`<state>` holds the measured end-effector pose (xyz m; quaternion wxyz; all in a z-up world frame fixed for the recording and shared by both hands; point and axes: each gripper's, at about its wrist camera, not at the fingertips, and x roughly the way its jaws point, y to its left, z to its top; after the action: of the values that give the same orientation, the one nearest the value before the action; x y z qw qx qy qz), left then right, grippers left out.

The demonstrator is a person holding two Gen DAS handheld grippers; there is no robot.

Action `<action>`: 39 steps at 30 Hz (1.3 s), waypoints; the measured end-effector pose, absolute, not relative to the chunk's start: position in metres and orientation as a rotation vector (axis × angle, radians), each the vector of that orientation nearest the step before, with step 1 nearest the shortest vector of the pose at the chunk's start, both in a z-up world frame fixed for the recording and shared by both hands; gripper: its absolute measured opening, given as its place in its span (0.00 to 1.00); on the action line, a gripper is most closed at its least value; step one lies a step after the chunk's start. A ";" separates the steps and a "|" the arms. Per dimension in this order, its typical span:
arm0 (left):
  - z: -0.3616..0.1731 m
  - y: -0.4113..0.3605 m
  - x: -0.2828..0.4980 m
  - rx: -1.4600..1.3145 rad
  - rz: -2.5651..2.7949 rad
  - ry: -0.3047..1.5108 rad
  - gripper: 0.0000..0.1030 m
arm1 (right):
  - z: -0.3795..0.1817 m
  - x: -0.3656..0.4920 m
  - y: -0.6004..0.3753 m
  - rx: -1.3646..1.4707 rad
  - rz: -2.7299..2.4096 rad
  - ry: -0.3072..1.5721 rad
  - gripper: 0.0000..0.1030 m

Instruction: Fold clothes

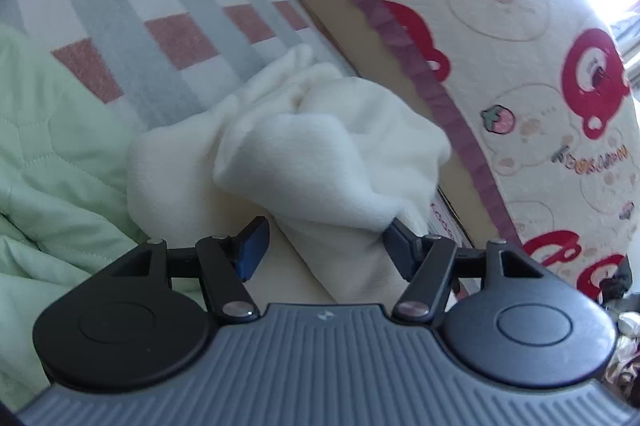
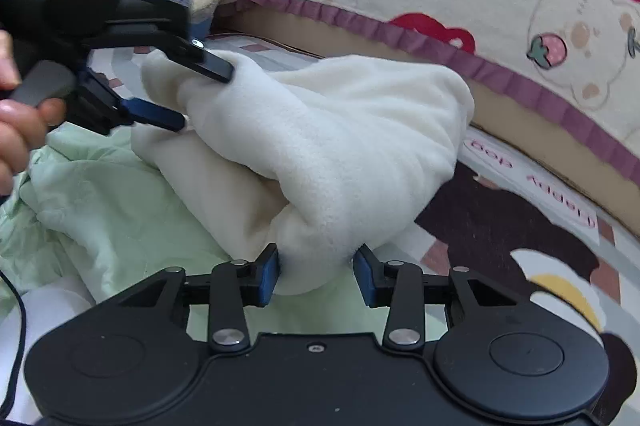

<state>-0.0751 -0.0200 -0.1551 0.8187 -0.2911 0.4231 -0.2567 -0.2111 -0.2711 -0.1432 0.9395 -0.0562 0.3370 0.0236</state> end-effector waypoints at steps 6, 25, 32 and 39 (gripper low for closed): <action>-0.146 0.000 -0.081 -0.673 -0.549 0.907 0.61 | -0.142 -0.212 -0.273 -0.094 0.045 0.685 0.44; -0.161 -0.044 -0.048 -0.439 -0.609 0.803 0.28 | -0.133 -0.187 -0.287 0.056 -0.044 0.685 0.57; -0.104 -0.036 -0.071 -0.189 -0.569 0.523 0.15 | -0.108 -0.193 -0.257 -0.209 -0.014 0.568 0.57; -0.169 -0.011 -0.039 -0.220 -0.472 0.742 0.17 | -0.140 -0.172 -0.224 -0.306 0.050 0.715 0.42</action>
<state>-0.0392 -0.0112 -0.1693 0.8991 -0.1062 0.3582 -0.2280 -0.1723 -0.2240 -0.1396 0.9251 -0.1491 0.3483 0.0242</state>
